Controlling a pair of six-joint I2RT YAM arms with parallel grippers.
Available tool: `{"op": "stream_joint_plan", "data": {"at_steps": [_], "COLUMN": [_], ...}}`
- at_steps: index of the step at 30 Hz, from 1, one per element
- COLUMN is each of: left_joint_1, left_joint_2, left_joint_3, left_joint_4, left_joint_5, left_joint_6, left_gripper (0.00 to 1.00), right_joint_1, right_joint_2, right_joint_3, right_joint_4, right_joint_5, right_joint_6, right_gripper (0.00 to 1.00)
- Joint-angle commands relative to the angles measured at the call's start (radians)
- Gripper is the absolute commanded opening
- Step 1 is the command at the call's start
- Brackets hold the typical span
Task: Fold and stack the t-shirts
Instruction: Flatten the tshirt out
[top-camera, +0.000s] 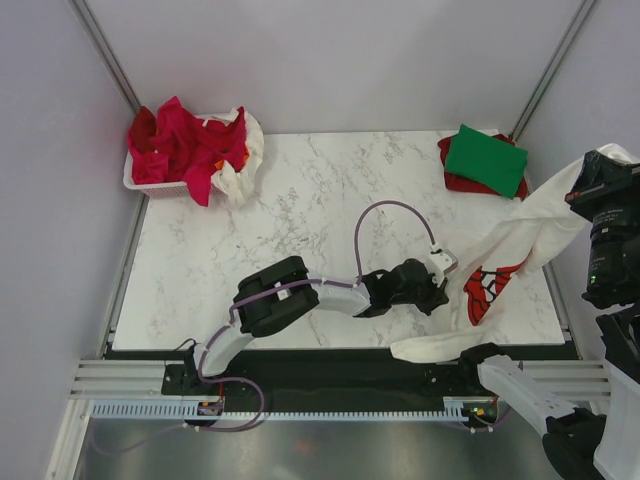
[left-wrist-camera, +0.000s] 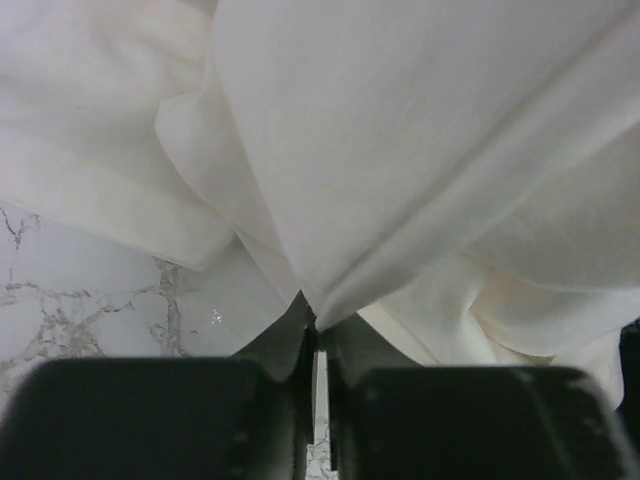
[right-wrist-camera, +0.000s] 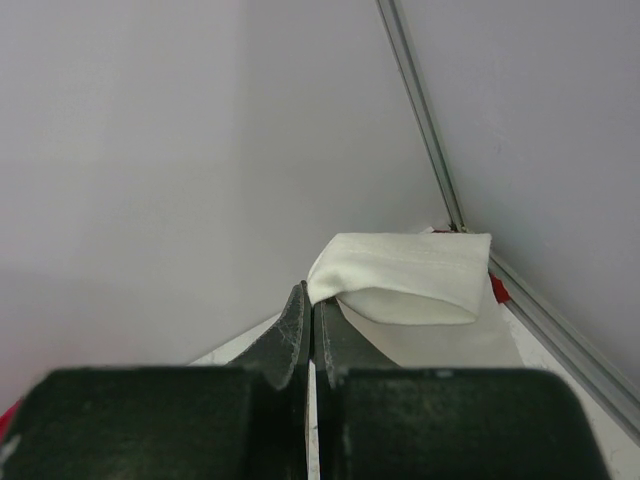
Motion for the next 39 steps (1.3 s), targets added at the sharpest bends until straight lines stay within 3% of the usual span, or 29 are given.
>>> {"op": "stream_joint_plan", "data": {"at_steps": [1, 6, 10, 11, 16, 21, 25, 30, 34, 39], "left_joint_1": [-0.009, -0.006, 0.017, 0.018, 0.009, -0.017, -0.040, -0.150, -0.184, -0.186], "left_joint_2": [-0.026, -0.151, -0.396, -0.522, -0.941, -1.301, -1.380, -1.393, -1.367, -1.321], "left_joint_3": [0.013, -0.112, -0.275, -0.331, -0.395, -0.304, -0.186, 0.025, 0.252, 0.412], "left_joint_4": [0.054, 0.041, -0.044, -0.075, -0.449, -0.701, -0.857, -0.900, -0.916, -0.951], "left_joint_5": [-0.040, -0.151, -0.263, -0.295, -0.467, -0.686, -0.816, -0.906, -0.878, -0.797], "left_joint_6": [0.058, 0.158, 0.219, 0.242, 0.414, 0.532, 0.624, 0.770, 0.825, 0.870], "left_gripper": [0.02, 0.02, 0.02, 0.02, 0.02, 0.02, 0.02, 0.02, 0.02, 0.02], "right_joint_1": [0.015, 0.020, 0.023, 0.021, 0.024, 0.029, 0.029, 0.061, 0.087, 0.125], "right_joint_2": [-0.008, -0.005, -0.005, -0.007, -0.016, -0.062, -0.111, -0.180, -0.220, -0.220], "right_joint_3": [0.020, 0.017, 0.026, 0.028, 0.031, 0.038, 0.054, 0.101, 0.147, 0.241], "right_joint_4": [0.022, 0.022, 0.026, 0.027, 0.052, 0.088, 0.148, 0.217, 0.249, 0.251], "right_joint_5": [0.049, 0.057, 0.063, 0.059, -0.030, -0.094, -0.237, -0.412, -0.464, -0.556], "right_joint_6": [-0.028, -0.030, -0.033, -0.035, -0.070, -0.111, -0.172, -0.255, -0.311, -0.334], "right_gripper": [0.00, 0.00, 0.00, 0.00, 0.00, 0.00, 0.00, 0.00, 0.00, 0.00]}}
